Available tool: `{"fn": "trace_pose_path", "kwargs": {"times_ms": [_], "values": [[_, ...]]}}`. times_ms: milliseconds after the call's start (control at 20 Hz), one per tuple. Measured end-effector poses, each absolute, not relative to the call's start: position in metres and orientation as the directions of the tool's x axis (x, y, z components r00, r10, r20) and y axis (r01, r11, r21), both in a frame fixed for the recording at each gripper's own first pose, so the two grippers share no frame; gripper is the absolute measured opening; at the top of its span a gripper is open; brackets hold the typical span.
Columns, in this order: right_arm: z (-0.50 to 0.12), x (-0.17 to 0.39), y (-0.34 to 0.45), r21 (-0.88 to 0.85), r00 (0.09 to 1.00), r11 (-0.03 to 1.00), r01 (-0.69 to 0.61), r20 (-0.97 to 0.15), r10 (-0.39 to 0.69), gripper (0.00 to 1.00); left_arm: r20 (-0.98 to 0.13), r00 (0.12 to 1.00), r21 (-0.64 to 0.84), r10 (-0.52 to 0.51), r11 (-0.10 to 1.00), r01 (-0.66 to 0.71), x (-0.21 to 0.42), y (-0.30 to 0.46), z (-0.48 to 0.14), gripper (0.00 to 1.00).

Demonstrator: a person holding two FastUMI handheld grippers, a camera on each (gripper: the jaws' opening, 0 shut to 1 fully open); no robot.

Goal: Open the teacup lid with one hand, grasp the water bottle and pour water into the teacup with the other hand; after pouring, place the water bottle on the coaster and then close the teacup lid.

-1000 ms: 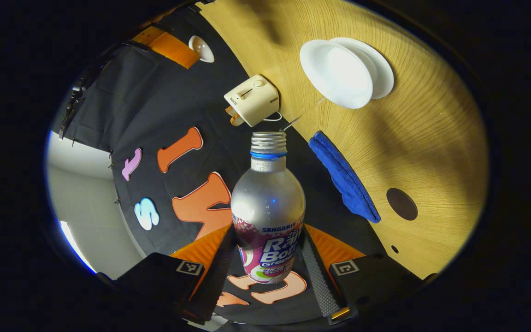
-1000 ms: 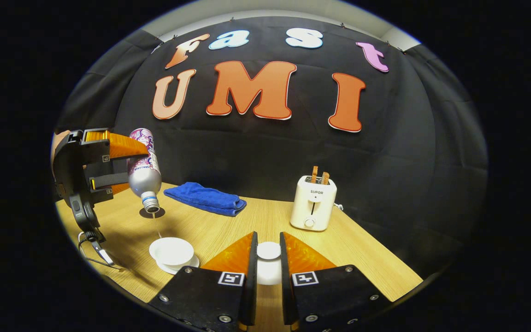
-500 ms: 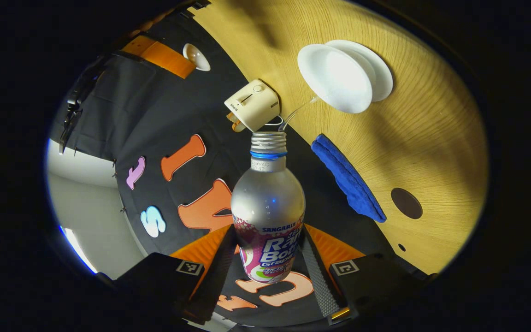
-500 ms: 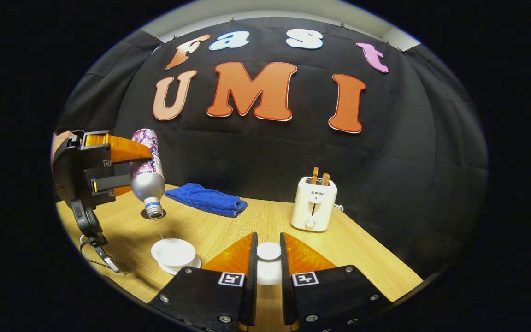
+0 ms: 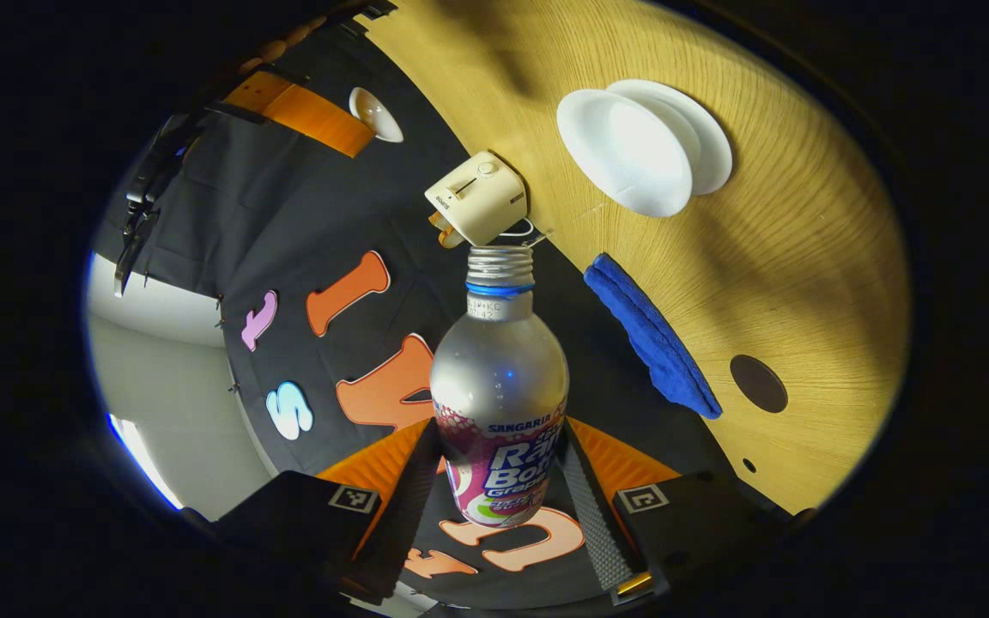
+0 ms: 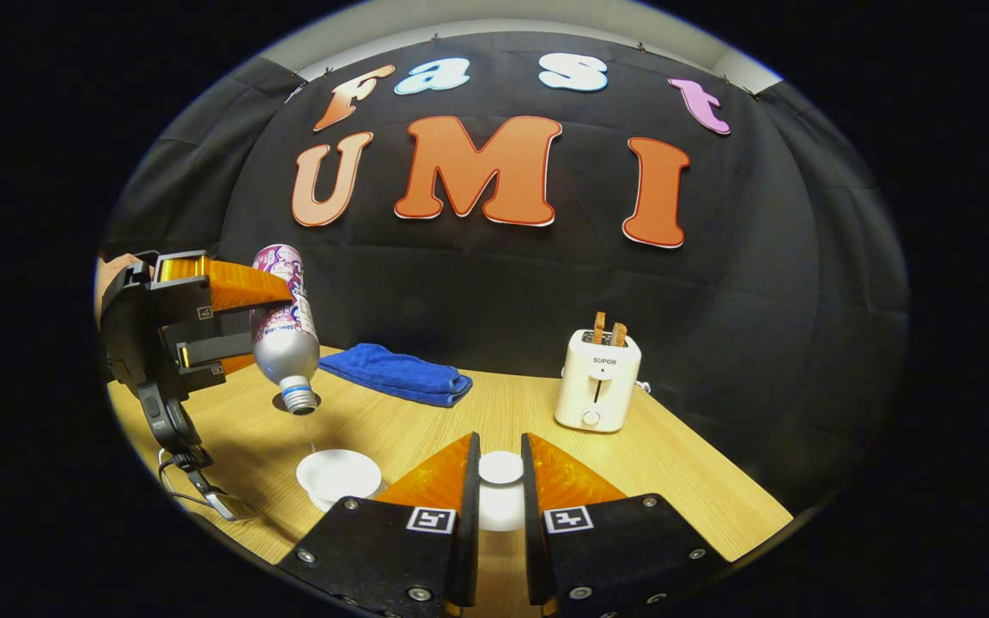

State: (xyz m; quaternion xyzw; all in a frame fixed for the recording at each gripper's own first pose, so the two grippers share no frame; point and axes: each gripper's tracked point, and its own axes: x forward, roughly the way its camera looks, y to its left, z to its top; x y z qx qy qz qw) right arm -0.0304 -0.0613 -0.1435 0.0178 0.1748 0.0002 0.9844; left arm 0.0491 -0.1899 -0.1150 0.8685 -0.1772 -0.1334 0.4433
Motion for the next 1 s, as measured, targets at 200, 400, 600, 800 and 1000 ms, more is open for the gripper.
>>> {"fn": "trace_pose_path", "kwargs": {"times_ms": [200, 400, 600, 800, 1000], "values": [[-0.141, -0.03, -0.053, 0.052, 0.939, 0.999, -0.006, -0.342, 0.024, 0.23, -0.045, 0.892, 0.838, -0.449, -0.502, -0.211, 0.045, -0.192, -0.114, 0.86], [-0.135, -0.025, -0.042, 0.075, 0.945, 0.997, -0.024, -0.324, 0.048, 0.23, 0.023, 0.875, 0.895, -0.483, -0.379, -0.233, 0.046, -0.196, -0.093, 0.85], [-0.133, -0.021, -0.035, 0.089, 0.945, 0.995, -0.036, -0.321, 0.063, 0.23, 0.076, 0.88, 0.951, -0.468, -0.232, -0.206, 0.042, -0.18, -0.081, 0.87], [-0.129, -0.018, -0.022, 0.108, 0.945, 0.992, -0.06, -0.315, 0.091, 0.23, 0.113, 0.923, 0.992, -0.367, -0.015, -0.127, 0.056, -0.146, -0.073, 0.8], [-0.124, -0.014, -0.01, 0.112, 0.946, 0.991, -0.08, -0.306, 0.111, 0.23, 0.125, 0.952, 0.972, -0.28, 0.225, -0.062, 0.065, -0.118, -0.072, 0.84]]}}
